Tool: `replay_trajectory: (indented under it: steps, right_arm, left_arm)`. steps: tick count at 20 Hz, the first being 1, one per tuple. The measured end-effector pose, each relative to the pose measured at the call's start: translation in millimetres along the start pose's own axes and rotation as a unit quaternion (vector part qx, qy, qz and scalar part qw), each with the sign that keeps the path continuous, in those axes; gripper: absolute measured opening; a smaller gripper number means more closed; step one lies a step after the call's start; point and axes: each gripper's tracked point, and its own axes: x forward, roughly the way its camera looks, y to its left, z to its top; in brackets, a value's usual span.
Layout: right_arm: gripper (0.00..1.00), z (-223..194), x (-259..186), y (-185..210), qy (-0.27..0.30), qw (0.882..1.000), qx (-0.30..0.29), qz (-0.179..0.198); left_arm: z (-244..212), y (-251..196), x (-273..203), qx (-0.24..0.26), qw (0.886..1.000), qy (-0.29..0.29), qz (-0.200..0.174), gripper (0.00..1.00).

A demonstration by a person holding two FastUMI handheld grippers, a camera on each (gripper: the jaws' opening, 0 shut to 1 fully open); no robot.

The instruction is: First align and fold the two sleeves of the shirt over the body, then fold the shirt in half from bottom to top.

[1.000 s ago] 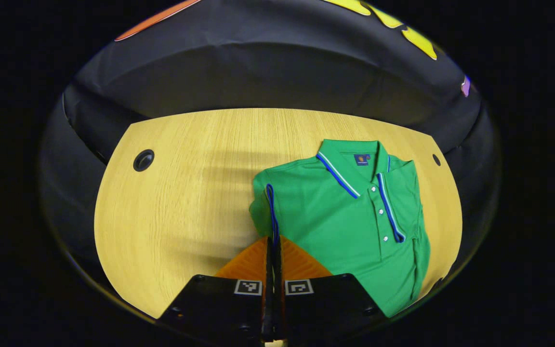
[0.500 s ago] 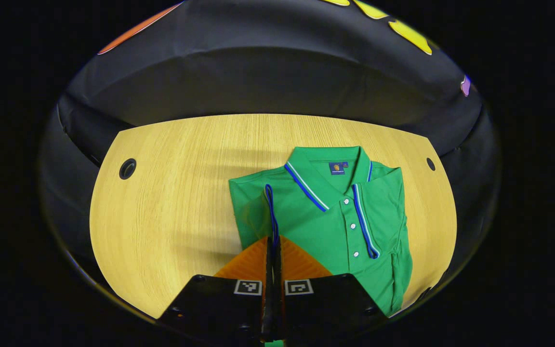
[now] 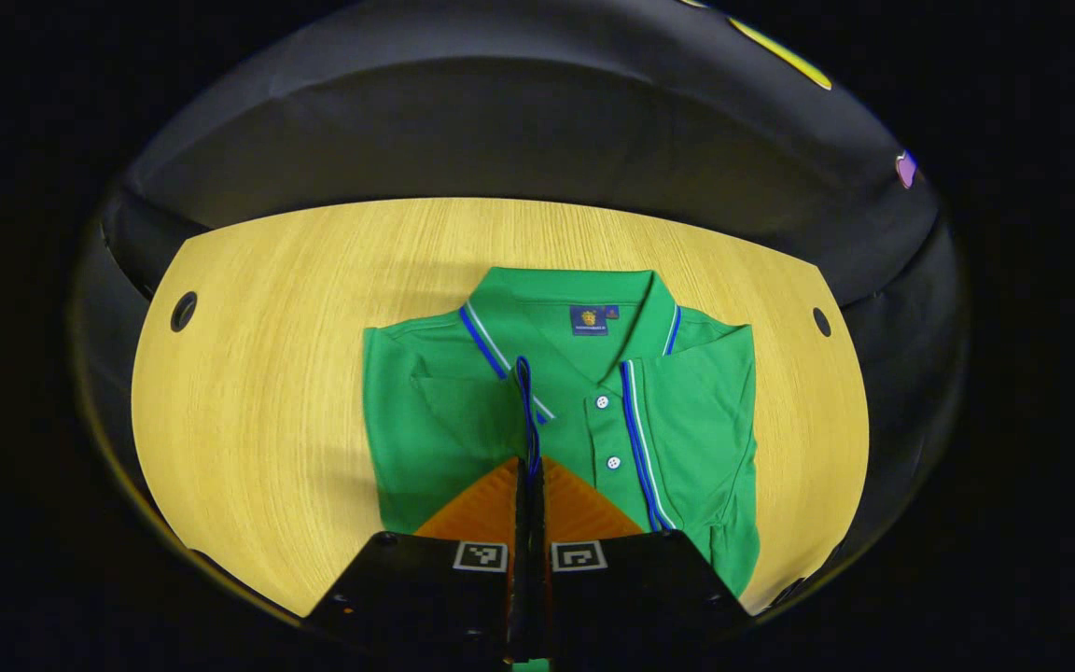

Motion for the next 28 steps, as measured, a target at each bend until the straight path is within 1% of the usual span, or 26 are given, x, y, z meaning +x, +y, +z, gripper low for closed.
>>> replay_trajectory:
  steps: [3, 4, 5, 6, 10, 11, 12, 14, 17, 18, 19, 22, 23, 24, 25, 28]
  right_arm:
    - [0.96, 0, 2, -1, 0.003, 1.000, -0.002, -0.004]
    - [0.96, 1, 2, 0, 0.004, 1.000, -0.004, -0.003]
    - [0.96, 1, 4, 3, 0.004, 1.000, -0.007, -0.001]
    - [0.96, 1, 4, 7, 0.005, 1.000, -0.010, 0.002]
    - [0.96, 1, 9, 28, 0.007, 0.999, -0.030, 0.022]
    - [0.96, 0, 10, 35, 0.008, 0.999, -0.036, 0.028]
    - [0.91, 2, 11, 40, 0.006, 0.999, -0.042, 0.034]
    - [0.92, 4, 13, 54, 0.004, 0.997, -0.058, 0.047]
    - [0.92, 5, 18, 77, 0.001, 0.994, -0.089, 0.068]
    - [0.92, 4, 20, 83, 0.002, 0.992, -0.100, 0.075]
    - [0.92, 2, 23, 90, 0.003, 0.990, -0.111, 0.083]
    - [0.92, -3, 27, 106, 0.005, 0.984, -0.146, 0.099]
    - [0.98, -7, 26, 111, 0.005, 0.982, -0.158, 0.107]
    - [0.98, -10, 27, 116, 0.008, 0.979, -0.170, 0.115]
    - [0.93, -15, 27, 120, 0.011, 0.976, -0.181, 0.122]
    - [0.93, -29, 25, 124, 0.022, 0.967, -0.211, 0.139]
  left_arm:
    - [2, -11, 10, -0.010, 1.000, -0.008, -0.010, 0.03]
    - [2, -11, 9, -0.013, 1.000, -0.008, -0.008, 0.05]
    - [1, -12, 6, -0.017, 1.000, -0.009, -0.008, 0.00]
    - [3, -12, 5, -0.020, 1.000, -0.014, -0.008, 0.29]
    - [13, -9, -22, -0.027, 0.999, -0.046, -0.006, 0.86]
    - [15, -8, -31, -0.028, 0.998, -0.055, -0.008, 0.90]
    - [17, -4, -43, -0.026, 0.997, -0.066, -0.007, 0.90]
    - [16, 5, -67, -0.014, 0.996, -0.093, 0.004, 0.90]
    - [-1, 29, -103, 0.028, 0.991, -0.124, 0.034, 0.91]
    - [-13, 33, -111, 0.031, 0.990, -0.129, 0.037, 0.94]
    - [-24, 37, -121, 0.033, 0.990, -0.131, 0.039, 0.95]
    - [-60, 50, -153, 0.035, 0.987, -0.149, 0.045, 0.96]
    - [-72, 53, -163, 0.034, 0.986, -0.155, 0.045, 0.96]
    - [-85, 56, -173, 0.031, 0.986, -0.160, 0.044, 0.96]
    - [-99, 59, -181, 0.025, 0.986, -0.162, 0.042, 0.96]
    - [-145, 74, -198, 0.021, 0.987, -0.157, 0.041, 0.96]
